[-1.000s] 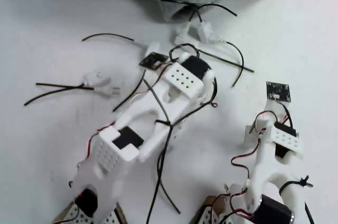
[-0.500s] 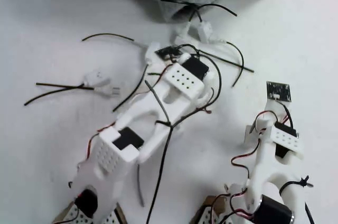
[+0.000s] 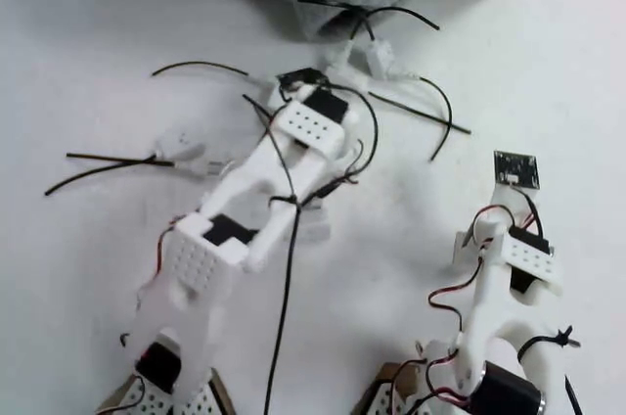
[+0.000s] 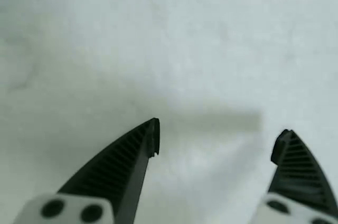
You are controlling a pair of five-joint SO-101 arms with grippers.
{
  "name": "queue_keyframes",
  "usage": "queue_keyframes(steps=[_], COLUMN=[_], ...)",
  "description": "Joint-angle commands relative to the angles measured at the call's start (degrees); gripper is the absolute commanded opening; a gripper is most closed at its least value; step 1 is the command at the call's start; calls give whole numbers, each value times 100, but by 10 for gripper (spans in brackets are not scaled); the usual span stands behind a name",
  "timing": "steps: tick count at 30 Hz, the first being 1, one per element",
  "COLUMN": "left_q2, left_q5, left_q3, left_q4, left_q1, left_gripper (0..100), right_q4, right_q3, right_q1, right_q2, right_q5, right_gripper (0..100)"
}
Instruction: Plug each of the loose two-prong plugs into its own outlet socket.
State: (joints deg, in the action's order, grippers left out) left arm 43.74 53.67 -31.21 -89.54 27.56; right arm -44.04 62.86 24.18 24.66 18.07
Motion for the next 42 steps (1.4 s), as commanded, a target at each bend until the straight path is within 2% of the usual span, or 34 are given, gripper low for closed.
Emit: queue_keyframes(steps=[1, 4, 12, 19, 29, 37, 42], left_q2=[-13, -13, -22, -259, -418, -418, -418], left_q5=[-114, -413, -431, -492, -2716, -2936, -2936], left_q3=[-290, -545, -1415, -1846, -2110, -2963, -3947], left_q4=[-211, -448, -1178, -985, -44, -70, -589], left_q1=[101, 136, 154, 48, -541, -558, -558], left_gripper=[23, 23, 23, 24, 21, 20, 21], right_q4=[57, 57, 180, 189, 303, 330, 549], right_q3=[-378, -387, -387, -387, -378, -378, -246], right_q1=[66, 66, 66, 57, 40, 31, 31], right_q2=[154, 154, 154, 154, 145, 145, 145], right_q5=[-35, -35, -35, -35, -44, -44, -44], right_gripper=[333, 333, 333, 333, 333, 333, 333])
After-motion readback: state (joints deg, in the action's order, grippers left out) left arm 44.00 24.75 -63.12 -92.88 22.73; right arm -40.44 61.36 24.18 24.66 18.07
